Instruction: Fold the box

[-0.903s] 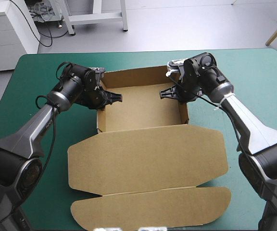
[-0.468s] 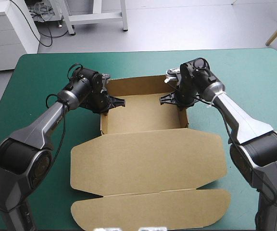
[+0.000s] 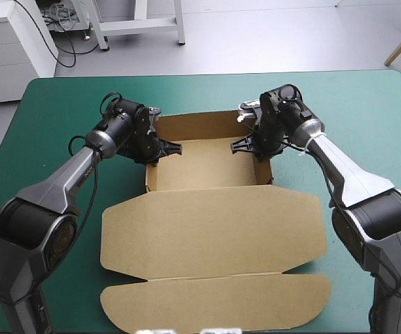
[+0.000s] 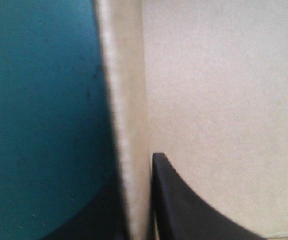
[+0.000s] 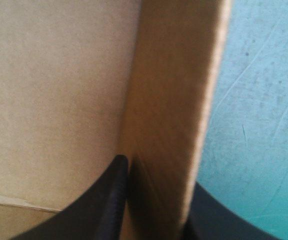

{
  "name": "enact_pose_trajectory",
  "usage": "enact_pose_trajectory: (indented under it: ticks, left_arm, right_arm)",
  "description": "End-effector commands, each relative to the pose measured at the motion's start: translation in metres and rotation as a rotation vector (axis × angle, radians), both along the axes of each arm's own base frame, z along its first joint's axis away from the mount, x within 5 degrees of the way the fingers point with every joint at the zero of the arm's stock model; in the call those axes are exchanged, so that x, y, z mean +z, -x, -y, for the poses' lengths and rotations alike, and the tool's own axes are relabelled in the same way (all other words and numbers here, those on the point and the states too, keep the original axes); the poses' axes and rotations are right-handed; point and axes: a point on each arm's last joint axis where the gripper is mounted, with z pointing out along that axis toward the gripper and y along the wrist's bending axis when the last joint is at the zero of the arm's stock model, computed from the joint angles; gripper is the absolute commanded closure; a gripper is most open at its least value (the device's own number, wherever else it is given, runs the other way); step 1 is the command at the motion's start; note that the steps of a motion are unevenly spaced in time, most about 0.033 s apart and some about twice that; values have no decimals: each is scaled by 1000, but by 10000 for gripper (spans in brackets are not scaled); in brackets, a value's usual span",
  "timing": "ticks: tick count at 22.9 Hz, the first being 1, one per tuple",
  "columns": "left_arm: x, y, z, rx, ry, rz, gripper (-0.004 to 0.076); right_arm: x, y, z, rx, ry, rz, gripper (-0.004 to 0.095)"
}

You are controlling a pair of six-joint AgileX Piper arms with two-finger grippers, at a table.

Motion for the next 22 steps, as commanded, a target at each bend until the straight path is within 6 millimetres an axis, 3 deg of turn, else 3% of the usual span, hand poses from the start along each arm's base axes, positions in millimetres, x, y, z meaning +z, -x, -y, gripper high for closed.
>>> enact_pose_trajectory:
  ticks: [1,4,7,12,16,19,22]
  left_arm:
    - [24,5,3,-16,49,53,492]
    - [24,5,3,-16,49,53,278]
    - [24,5,3,-11,45,55,123]
    - [29,4,3,-11,51,68,126]
    - [73,0,-1,-11,22,139,126]
    - [126,5,-4,-28,56,266,126]
    - [161,17,-5,-64,127,355,126]
  right_arm:
    - [29,5,1,19,-42,95,415]
    - [28,4,1,41,-35,95,130]
    - [28,4,1,40,-35,95,0]
    - [31,2,0,48,-40,122,3]
    - [55,1,0,50,-62,182,7]
    - [99,11,0,51,-151,287,7]
    - [136,30,12,48,-152,390,7]
